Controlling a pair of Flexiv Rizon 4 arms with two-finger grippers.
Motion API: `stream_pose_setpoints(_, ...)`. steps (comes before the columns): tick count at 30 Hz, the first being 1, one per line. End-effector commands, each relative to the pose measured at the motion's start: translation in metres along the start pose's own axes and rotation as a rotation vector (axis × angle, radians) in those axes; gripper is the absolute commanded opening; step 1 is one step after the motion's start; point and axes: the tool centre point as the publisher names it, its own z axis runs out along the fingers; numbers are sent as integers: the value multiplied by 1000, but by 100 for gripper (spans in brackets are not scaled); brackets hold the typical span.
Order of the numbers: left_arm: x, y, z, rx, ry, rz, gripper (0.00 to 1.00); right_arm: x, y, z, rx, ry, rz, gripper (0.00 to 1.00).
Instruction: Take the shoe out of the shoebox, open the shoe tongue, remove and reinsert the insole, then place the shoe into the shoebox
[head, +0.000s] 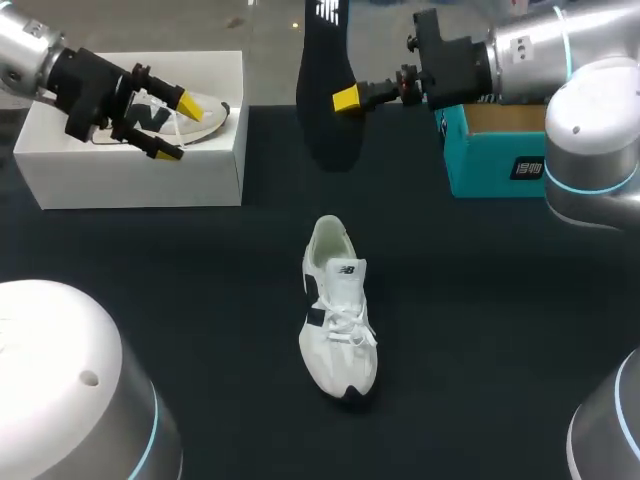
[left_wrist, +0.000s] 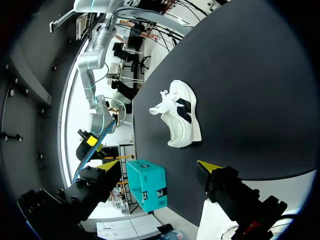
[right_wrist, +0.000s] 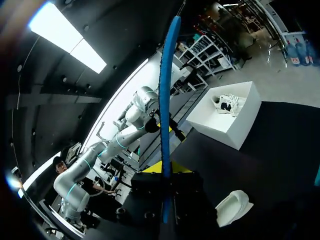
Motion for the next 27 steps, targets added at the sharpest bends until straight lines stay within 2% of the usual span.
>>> stream_pose_setpoints(1, 0, 0, -1, 1, 3, 1, 100, -19, -11, 36, -9, -17, 1, 0)
stream_pose_setpoints(2, 0, 0, -1, 1, 3, 1, 100, -25, -17, 38, 23, -106, 19, 0)
stream_pose_setpoints(17, 0, 0, -1, 1, 3, 1, 100, -25, -17, 38, 23, -106, 19, 0)
stream_pose_setpoints(20, 0, 0, -1, 1, 3, 1, 100, -43, -36, 46, -54, -53, 37, 0)
stream_pose_setpoints(23, 0, 0, -1, 1, 3, 1, 100, -56, -51, 47, -53, -100, -6, 0)
stream_pose_setpoints(27, 0, 0, -1, 1, 3, 1, 100, -68, -62, 46, -58, -119, -29, 0)
